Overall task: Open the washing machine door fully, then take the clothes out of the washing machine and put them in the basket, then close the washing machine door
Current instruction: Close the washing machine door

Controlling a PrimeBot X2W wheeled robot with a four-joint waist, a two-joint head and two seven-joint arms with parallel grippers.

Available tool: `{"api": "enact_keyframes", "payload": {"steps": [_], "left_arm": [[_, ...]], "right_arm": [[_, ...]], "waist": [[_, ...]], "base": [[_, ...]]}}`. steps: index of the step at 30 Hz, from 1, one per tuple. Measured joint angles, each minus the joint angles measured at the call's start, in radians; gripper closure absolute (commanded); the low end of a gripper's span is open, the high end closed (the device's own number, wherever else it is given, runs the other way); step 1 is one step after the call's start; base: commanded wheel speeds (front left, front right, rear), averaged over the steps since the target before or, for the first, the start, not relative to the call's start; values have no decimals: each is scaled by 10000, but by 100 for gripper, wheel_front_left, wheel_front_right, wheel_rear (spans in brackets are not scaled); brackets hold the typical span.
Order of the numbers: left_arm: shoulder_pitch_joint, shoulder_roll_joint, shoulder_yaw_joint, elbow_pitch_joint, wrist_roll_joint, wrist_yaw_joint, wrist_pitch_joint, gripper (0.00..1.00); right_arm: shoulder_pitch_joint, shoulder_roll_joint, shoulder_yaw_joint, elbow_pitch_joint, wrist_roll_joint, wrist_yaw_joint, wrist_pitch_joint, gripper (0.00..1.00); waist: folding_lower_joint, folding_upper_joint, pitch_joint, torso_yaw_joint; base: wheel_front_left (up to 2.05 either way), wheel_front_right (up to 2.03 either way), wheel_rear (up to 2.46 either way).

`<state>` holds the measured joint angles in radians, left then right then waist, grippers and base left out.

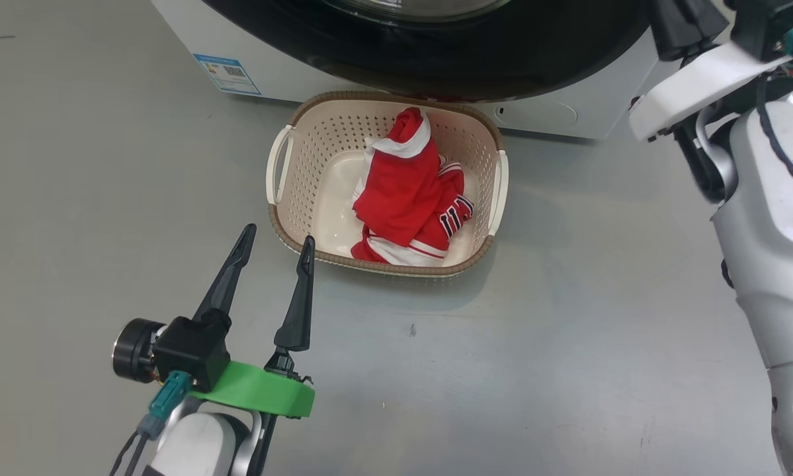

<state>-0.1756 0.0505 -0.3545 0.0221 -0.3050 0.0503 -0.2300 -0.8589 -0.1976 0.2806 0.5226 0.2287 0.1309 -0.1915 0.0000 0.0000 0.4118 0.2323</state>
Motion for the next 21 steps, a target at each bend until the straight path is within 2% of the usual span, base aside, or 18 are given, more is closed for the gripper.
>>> {"api": "enact_keyframes", "payload": {"steps": [21], "left_arm": [[-641, -71, -372, 299, -6, -27, -113, 0]], "right_arm": [[-1772, -723, -688, 1160, 192, 17, -295, 100]], "waist": [[0, 0, 707, 592]], "base": [[0, 0, 0]]}}
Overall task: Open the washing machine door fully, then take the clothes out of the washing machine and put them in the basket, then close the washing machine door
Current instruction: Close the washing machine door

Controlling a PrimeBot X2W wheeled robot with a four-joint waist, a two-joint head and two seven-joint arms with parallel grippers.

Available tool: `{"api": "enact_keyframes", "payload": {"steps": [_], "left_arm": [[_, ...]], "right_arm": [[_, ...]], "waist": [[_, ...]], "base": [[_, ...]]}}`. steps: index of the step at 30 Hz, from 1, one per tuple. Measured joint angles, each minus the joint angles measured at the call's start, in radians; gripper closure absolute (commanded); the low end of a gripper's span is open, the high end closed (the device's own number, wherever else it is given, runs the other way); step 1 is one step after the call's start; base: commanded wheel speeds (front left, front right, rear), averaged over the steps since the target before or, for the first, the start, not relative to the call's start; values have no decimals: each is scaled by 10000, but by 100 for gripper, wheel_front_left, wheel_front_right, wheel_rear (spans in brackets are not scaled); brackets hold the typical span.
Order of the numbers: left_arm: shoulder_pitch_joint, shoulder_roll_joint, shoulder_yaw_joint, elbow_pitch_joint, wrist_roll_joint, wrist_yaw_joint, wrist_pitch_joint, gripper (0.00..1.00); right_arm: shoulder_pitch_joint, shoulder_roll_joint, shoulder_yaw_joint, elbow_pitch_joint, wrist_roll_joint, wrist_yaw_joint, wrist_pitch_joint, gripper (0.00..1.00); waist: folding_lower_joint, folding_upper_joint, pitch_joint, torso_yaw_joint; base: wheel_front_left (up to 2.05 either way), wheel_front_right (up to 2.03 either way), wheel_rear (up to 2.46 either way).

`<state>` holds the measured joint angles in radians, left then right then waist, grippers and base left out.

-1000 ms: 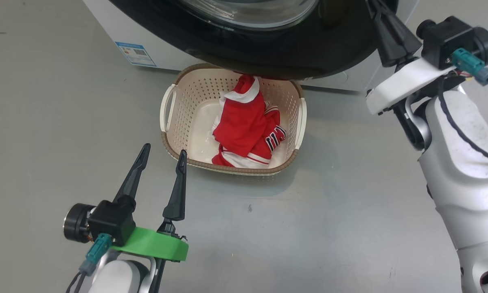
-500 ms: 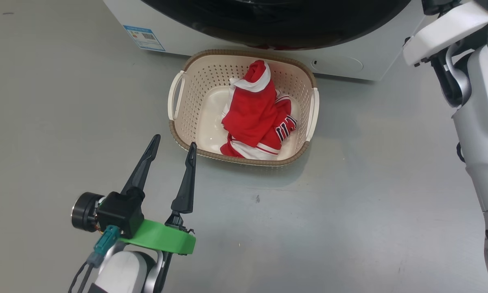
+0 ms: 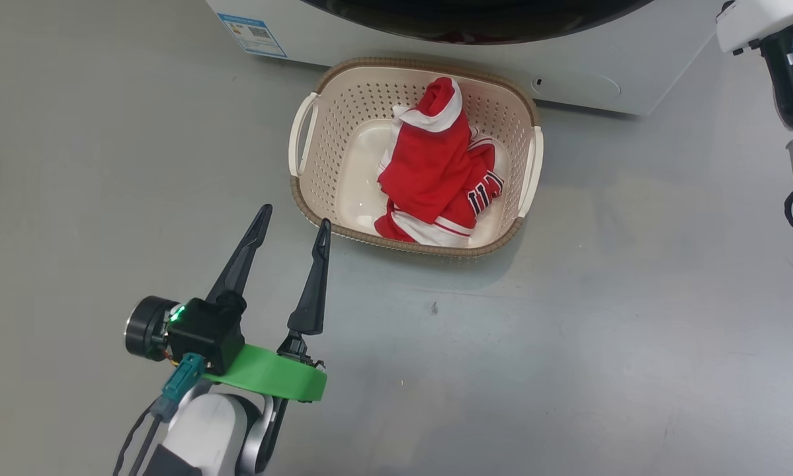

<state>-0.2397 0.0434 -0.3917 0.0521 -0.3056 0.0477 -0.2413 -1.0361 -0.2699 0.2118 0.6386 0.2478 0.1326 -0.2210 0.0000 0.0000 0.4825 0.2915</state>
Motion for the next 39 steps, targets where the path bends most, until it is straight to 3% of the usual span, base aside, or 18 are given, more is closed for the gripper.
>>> {"api": "enact_keyframes", "payload": {"steps": [9, 16, 25, 28, 34, 35, 37, 39], "left_arm": [[-152, -17, -25, 188, -29, 13, -77, 0], [-263, -27, 36, 426, -31, 90, -81, 0], [-263, -33, 182, 727, -29, 117, -98, 0], [-262, -23, 301, 780, -29, 174, -105, 0], [-242, 81, 431, 821, -21, 178, -105, 0], [-225, 96, 437, 855, -21, 178, -105, 0], [-157, 119, 460, 903, -21, 184, -105, 0], [-55, 125, 506, 957, -21, 221, -105, 0]], "right_arm": [[-113, 109, 36, 320, 138, 13, -268, 100], [-27, 639, 399, 646, 470, -17, -278, 100], [1129, 1072, 1011, 443, 709, -17, -322, 100], [1489, 1166, 1091, 291, 821, -17, -322, 95], [2218, 1390, 886, -410, 1135, -17, -324, 71], [2410, 1425, 830, -512, 1166, -17, -322, 58], [2801, 1452, 727, -650, 1214, -17, -324, 44], [3196, 1457, 637, -736, 1214, -17, -324, 0]], "waist": [[0, 0, 29, 26], [0, 0, -190, -107], [0, 0, -666, -486], [1, 0, -838, -667], [0, 0, -1142, -1099], [0, 0, -1196, -1172], [0, 0, -1304, -1315], [0, 0, -1415, -1457]], "base": [[0, 0, 0], [0, 0, 0], [0, 0, 0], [0, 0, 0], [0, 0, 0], [0, 0, 0], [0, 0, 0], [0, 0, 0]]}}
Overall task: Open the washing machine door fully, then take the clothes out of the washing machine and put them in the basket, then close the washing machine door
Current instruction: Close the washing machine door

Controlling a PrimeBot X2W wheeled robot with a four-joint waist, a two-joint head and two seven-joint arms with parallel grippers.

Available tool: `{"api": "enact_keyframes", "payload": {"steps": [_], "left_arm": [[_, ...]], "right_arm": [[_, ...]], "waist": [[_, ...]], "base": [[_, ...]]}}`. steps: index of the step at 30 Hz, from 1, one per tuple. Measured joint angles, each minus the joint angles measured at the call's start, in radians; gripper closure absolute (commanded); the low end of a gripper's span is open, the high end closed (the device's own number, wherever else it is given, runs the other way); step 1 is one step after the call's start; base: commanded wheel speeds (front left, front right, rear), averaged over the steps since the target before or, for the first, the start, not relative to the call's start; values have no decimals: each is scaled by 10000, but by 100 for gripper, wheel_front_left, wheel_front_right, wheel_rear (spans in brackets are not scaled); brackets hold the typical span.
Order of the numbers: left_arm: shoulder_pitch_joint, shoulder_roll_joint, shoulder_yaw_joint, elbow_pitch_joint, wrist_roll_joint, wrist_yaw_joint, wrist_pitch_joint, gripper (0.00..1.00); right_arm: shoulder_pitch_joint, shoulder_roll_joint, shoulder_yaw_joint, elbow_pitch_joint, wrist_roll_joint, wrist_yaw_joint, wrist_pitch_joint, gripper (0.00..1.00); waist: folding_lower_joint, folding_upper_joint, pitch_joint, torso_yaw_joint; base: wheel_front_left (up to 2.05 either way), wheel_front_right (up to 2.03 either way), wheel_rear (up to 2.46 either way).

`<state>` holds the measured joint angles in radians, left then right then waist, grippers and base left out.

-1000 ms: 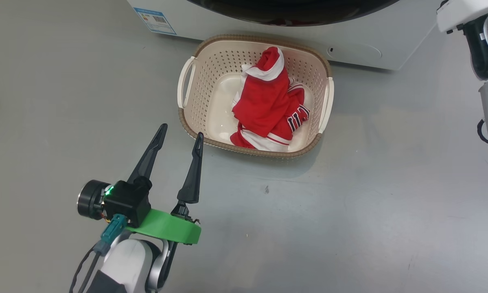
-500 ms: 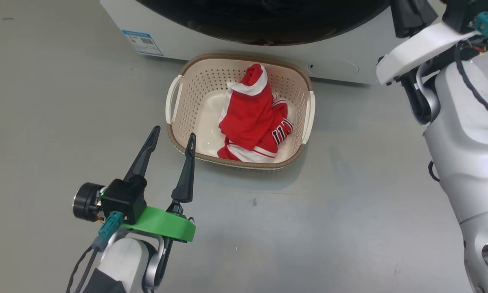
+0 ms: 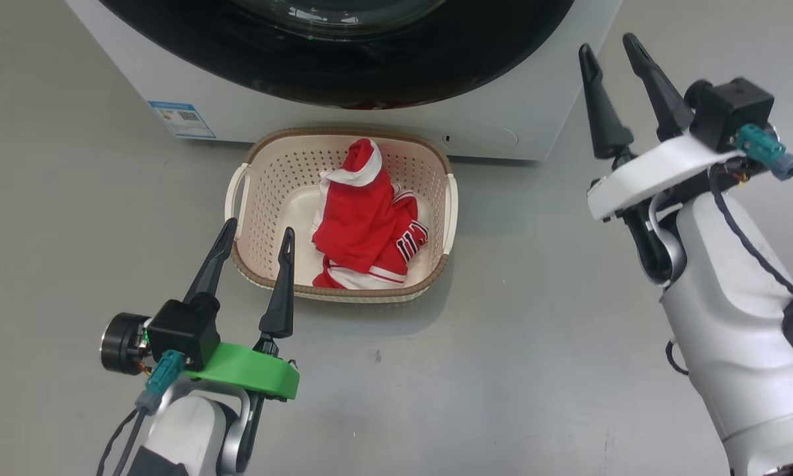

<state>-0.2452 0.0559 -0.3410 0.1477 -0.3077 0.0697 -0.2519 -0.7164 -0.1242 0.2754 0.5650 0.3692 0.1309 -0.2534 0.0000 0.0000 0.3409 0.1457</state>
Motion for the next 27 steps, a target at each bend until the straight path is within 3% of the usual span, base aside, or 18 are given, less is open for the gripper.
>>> {"api": "enact_keyframes", "payload": {"steps": [15, 27], "left_arm": [[850, 128, 349, 173, -4, 138, 0, 0], [1738, 201, 535, 217, -4, 236, 0, 0]], "right_arm": [[2753, 263, -453, -943, -63, -31, 0, 0], [4884, 454, -731, -1639, -259, -543, 2, 0]], "waist": [[0, 0, -1055, -766], [0, 0, -2080, -1096]], "base": [[0, 0, 0], [0, 0, 0]]}}
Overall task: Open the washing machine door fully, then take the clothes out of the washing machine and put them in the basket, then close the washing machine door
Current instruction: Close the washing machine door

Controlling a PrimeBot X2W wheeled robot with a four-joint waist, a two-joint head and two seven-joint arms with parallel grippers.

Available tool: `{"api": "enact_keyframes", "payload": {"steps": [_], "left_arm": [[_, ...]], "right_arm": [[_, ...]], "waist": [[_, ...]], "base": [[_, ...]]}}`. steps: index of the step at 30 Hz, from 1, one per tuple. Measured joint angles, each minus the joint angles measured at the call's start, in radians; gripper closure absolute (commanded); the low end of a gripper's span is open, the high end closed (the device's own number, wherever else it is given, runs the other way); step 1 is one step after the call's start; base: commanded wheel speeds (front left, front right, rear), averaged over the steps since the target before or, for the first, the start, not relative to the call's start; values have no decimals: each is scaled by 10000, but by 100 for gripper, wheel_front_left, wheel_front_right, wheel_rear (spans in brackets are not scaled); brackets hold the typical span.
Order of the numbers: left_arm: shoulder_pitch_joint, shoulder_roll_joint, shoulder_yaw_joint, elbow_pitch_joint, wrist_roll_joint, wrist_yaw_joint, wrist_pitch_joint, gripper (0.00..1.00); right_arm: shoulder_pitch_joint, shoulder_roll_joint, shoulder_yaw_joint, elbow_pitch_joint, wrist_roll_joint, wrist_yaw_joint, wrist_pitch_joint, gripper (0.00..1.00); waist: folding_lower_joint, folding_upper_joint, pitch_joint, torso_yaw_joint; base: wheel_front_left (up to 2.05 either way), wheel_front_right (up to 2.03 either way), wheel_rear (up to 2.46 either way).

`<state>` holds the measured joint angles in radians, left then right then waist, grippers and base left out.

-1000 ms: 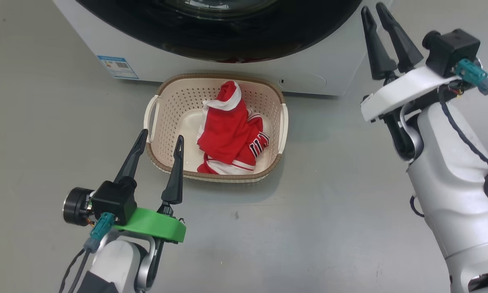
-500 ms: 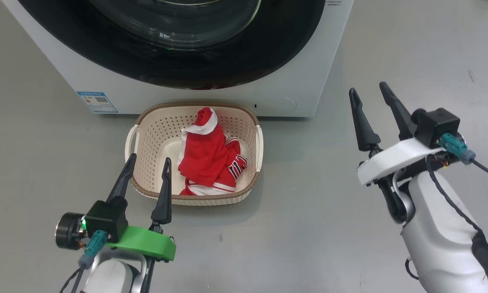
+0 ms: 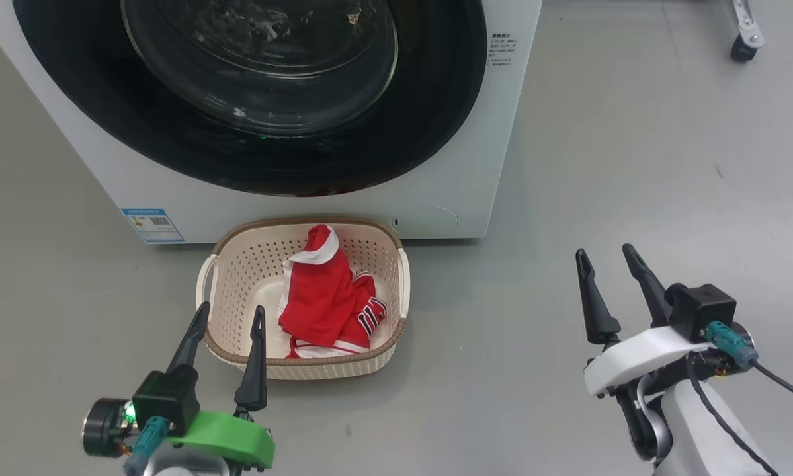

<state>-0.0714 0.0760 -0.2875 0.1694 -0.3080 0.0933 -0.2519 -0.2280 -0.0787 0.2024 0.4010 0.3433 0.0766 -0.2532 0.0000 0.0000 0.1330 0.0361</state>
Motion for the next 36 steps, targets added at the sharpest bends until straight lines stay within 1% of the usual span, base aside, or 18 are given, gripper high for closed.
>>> {"api": "enact_keyframes", "payload": {"steps": [4, 5, 9, 13, 14, 16, 21, 27, 36], "left_arm": [[206, 8, 63, -2, 0, 29, 0, 0], [261, 10, 61, 2, 0, 29, 0, 0], [508, 12, 140, -2, -61, 33, 0, 0], [817, 23, 163, -15, -100, 61, 0, 0], [918, 25, 153, -58, -100, 71, 0, 0], [1003, 29, 155, -82, -100, 73, 0, 0], [1303, 44, 165, -132, -104, 73, 13, 0], [1508, 58, 159, -265, -146, 75, 52, 0], [1622, 96, 167, -500, -146, 105, 134, 0]], "right_arm": [[349, 58, 6, -138, -4, -23, 0, 0], [474, 71, 0, -182, -27, -96, 0, 0], [963, 84, 27, -341, -232, -105, 0, 0], [1386, 104, 29, -523, -291, -184, 0, 0], [1583, 119, 25, -633, -291, -272, 0, 0], [1751, 127, 31, -700, -307, -276, 0, 0], [2059, 148, 54, -838, -378, -280, 0, 0], [2381, 161, 40, -1104, -399, -431, 0, 0], [2592, 169, 40, -1371, -443, -443, 0, 0]], "waist": [[0, 0, -207, -89], [0, 0, -276, -117], [0, 0, -551, -212], [-1, 0, -819, -299], [0, 0, -934, -332], [0, 0, -1034, -358], [0, 0, -1250, -411], [-1, 0, -1392, -464], [-1, 0, -1434, -500]], "base": [[0, 0, 0], [0, 0, 0], [0, 0, 0], [0, 0, 0], [0, 0, 0], [0, 0, 0], [0, 0, 0], [0, 0, 0], [0, 0, 0]]}}
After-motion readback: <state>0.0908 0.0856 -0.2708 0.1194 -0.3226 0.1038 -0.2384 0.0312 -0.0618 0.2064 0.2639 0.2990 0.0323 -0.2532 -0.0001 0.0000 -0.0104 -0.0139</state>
